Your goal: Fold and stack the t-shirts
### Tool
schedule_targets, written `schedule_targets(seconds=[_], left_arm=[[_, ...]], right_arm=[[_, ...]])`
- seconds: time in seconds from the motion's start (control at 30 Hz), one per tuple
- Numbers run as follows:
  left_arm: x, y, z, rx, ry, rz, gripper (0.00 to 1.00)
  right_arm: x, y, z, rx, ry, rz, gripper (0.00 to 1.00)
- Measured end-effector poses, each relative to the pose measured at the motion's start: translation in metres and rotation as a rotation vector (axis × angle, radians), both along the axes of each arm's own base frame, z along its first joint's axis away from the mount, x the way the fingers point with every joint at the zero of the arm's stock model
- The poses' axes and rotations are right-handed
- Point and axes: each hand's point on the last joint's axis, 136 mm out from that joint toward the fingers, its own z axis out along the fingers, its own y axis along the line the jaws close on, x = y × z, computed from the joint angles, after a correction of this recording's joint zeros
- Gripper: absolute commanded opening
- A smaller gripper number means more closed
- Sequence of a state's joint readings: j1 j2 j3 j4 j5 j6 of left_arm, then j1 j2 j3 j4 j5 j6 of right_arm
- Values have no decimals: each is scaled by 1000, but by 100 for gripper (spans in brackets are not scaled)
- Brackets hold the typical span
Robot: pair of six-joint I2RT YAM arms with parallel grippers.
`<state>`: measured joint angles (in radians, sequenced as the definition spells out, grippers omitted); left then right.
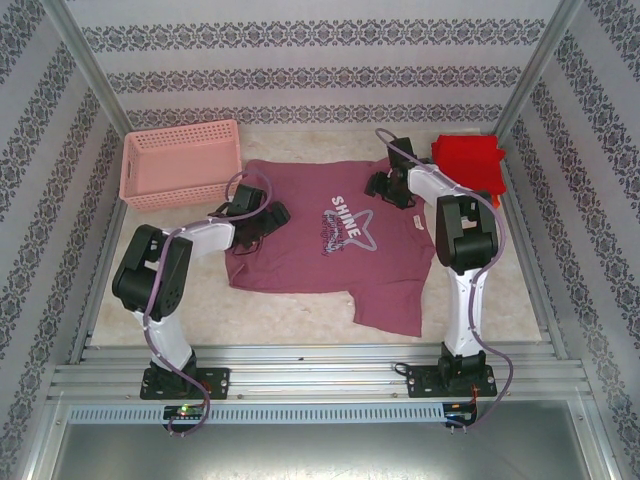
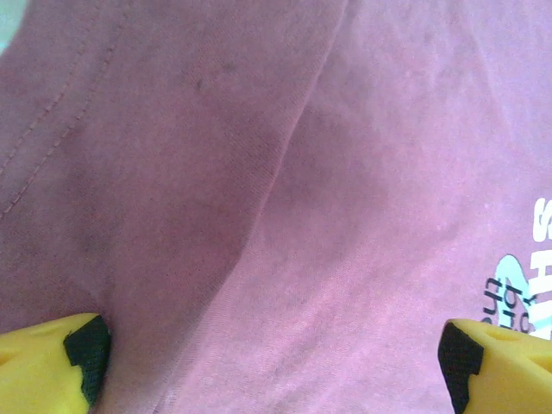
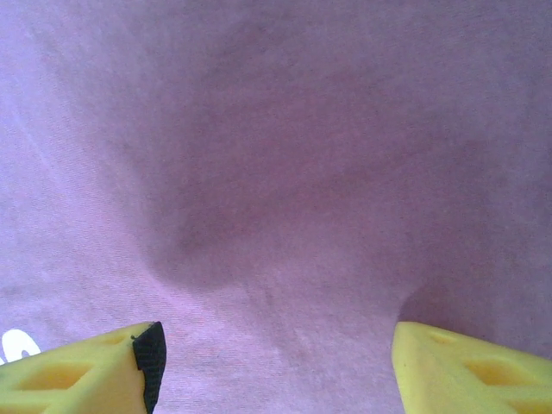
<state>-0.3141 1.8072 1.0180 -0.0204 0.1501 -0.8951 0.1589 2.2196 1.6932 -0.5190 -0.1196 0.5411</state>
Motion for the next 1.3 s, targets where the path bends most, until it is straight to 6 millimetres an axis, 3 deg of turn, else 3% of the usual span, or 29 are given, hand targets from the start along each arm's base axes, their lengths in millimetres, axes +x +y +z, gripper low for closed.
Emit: schedule_targets(seconds=[0.03,0.1,0.33,0.4,0.5,0.63,0.77,0.83,0.97,1.1,1.3], left_arm=[[-2,0,2,-7,-2,2,100],[-4,2,8,-12,-13,10,100],[-7,18,42,22,-88,67,100],[-13,24,39,32,-79,85,100],[-30,36,18,59,-25,107,98],[-57,51,-13,99,62,133,80],[-71,58,-15,99,82,158,58],[-81,64,-19,114,112,173,59],[-90,74,-14,157,130,189,75],[-70,73,2,197,112,166,84],[19,50,41,223,-9,92,84]], right_arm=[[-1,-3,0,-11,6,0,71],[-2,-10,-1,-27,15,-5,60],[0,-64,-4,-47,34,-87,66],[1,-77,-4,-48,38,-108,67],[3,-85,-4,-46,35,-118,67],[5,-77,-3,-49,20,-88,68],[8,-55,10,-53,-29,-33,69],[7,-42,22,-55,-57,1,70],[7,-18,55,-54,-142,55,71],[4,2,79,-48,-209,101,72],[-23,24,76,-35,-212,155,73]])
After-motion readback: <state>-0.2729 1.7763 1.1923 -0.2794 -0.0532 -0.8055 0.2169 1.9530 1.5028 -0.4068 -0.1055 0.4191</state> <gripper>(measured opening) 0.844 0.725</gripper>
